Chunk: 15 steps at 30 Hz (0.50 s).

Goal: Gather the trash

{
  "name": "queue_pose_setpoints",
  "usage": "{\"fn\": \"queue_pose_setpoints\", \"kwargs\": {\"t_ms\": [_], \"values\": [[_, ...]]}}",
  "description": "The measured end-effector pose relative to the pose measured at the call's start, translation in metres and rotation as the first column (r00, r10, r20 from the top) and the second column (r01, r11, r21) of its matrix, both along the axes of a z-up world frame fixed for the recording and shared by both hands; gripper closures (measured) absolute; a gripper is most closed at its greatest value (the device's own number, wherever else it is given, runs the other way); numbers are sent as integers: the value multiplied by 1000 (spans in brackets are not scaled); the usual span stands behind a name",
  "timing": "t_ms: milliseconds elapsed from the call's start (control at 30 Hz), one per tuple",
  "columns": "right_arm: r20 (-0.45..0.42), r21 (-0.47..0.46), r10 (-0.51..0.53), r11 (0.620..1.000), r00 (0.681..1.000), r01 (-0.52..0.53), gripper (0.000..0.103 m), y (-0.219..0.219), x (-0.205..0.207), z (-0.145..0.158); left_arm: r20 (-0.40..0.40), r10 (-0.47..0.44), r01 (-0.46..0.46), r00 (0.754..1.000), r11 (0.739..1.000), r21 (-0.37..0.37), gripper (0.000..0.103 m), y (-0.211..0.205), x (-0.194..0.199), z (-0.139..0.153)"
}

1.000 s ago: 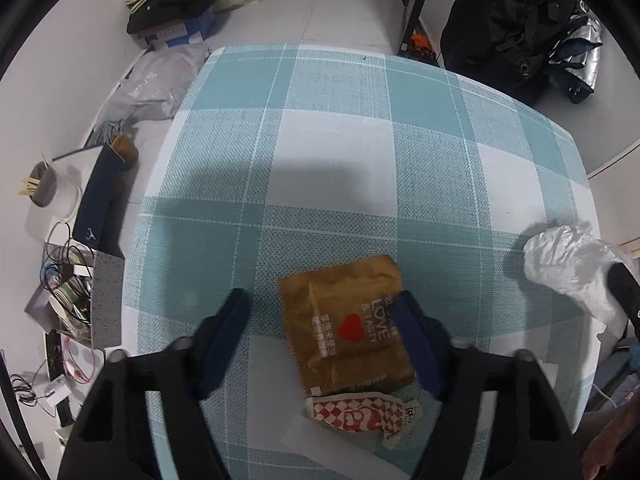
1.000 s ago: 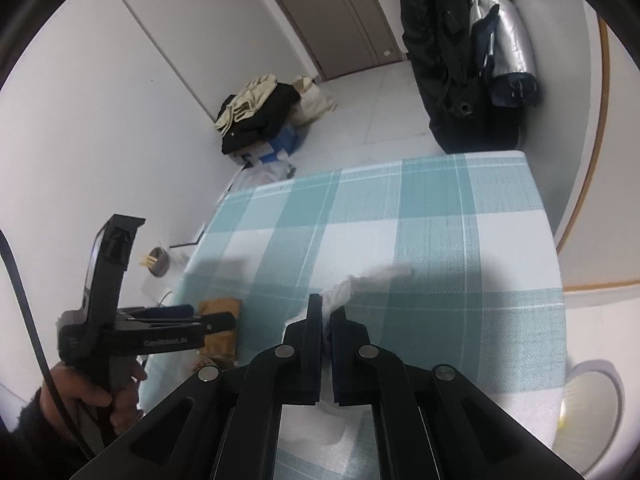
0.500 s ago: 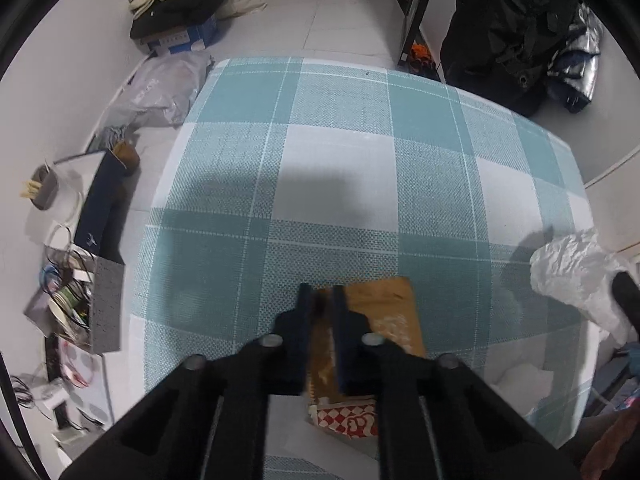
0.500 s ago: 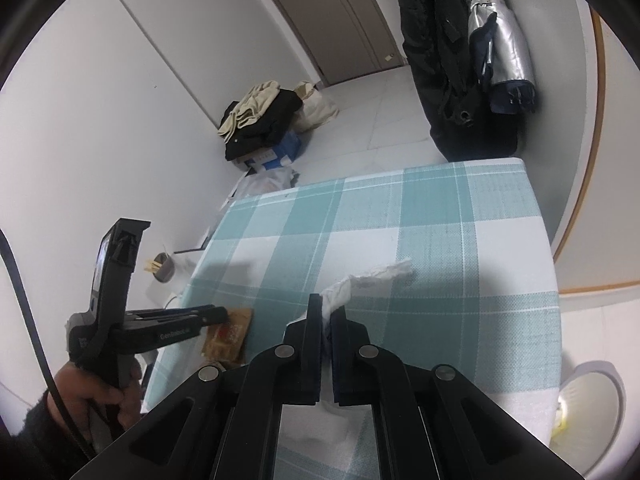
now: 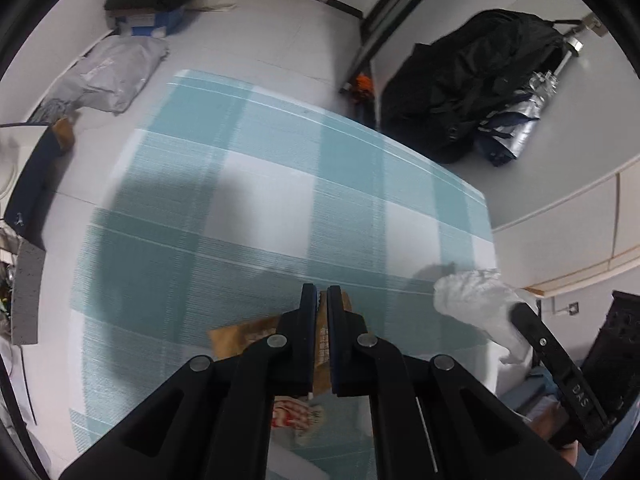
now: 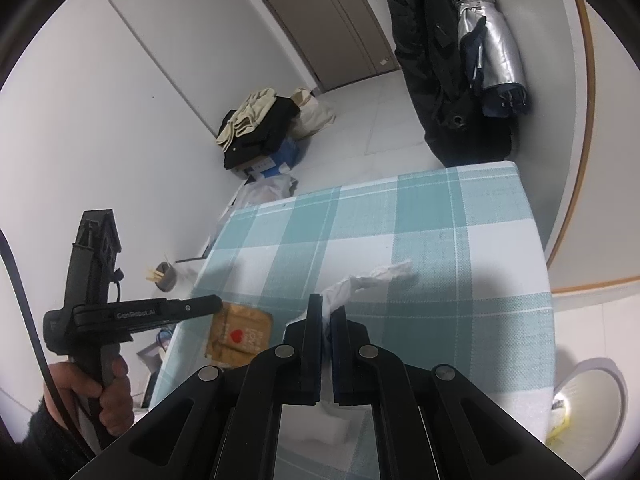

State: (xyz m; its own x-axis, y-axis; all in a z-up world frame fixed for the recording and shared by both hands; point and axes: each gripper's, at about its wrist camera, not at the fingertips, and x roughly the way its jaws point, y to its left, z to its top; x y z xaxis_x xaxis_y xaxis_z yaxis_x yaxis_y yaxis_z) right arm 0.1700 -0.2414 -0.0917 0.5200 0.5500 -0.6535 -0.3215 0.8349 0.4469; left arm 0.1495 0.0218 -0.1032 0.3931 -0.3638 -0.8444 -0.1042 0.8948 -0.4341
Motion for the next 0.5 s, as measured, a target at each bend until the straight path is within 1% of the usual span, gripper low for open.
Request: {"fn": "queue_pose_setpoints", "kwargs": {"t_ms": [67, 100, 133, 300, 367, 400, 433, 500], "values": [[2, 0, -1, 1000, 1000, 1, 100, -1, 0, 1, -3, -3, 3, 1000, 1000, -21, 102, -2, -1, -1], [3, 2, -4, 1000, 1000, 4, 100, -2, -1, 2, -10, -9, 9, 1000, 999, -43, 102, -5, 0, -3], [4, 4, -4, 1000, 1000, 4, 100, -3, 0, 2, -13, -11, 11, 1000, 999, -43, 102, -8, 0, -4], [4, 9, -15, 1000, 1000, 15, 100, -7, 0, 4, -2, -59, 59, 998, 998, 5, 103, -24, 1, 2], [4, 10, -18, 1000, 1000, 18, 100, -9, 0, 4, 8, -50, 50, 999, 998, 42, 103, -23, -1, 4], [6, 11, -19, 1000, 1000, 19, 100, -10, -1, 5, 11, -41, 40, 999, 996, 84, 103, -24, 0, 5], [8, 11, -21, 1000, 1000, 21, 100, -11, -1, 6, 4, -28, 28, 1000, 994, 106, 103, -23, 0, 5], [7, 14, -24, 1000, 1000, 24, 100, -12, -2, 6, -45, -36, 40, 998, 993, 108, 101, -25, 4, -1]]}}
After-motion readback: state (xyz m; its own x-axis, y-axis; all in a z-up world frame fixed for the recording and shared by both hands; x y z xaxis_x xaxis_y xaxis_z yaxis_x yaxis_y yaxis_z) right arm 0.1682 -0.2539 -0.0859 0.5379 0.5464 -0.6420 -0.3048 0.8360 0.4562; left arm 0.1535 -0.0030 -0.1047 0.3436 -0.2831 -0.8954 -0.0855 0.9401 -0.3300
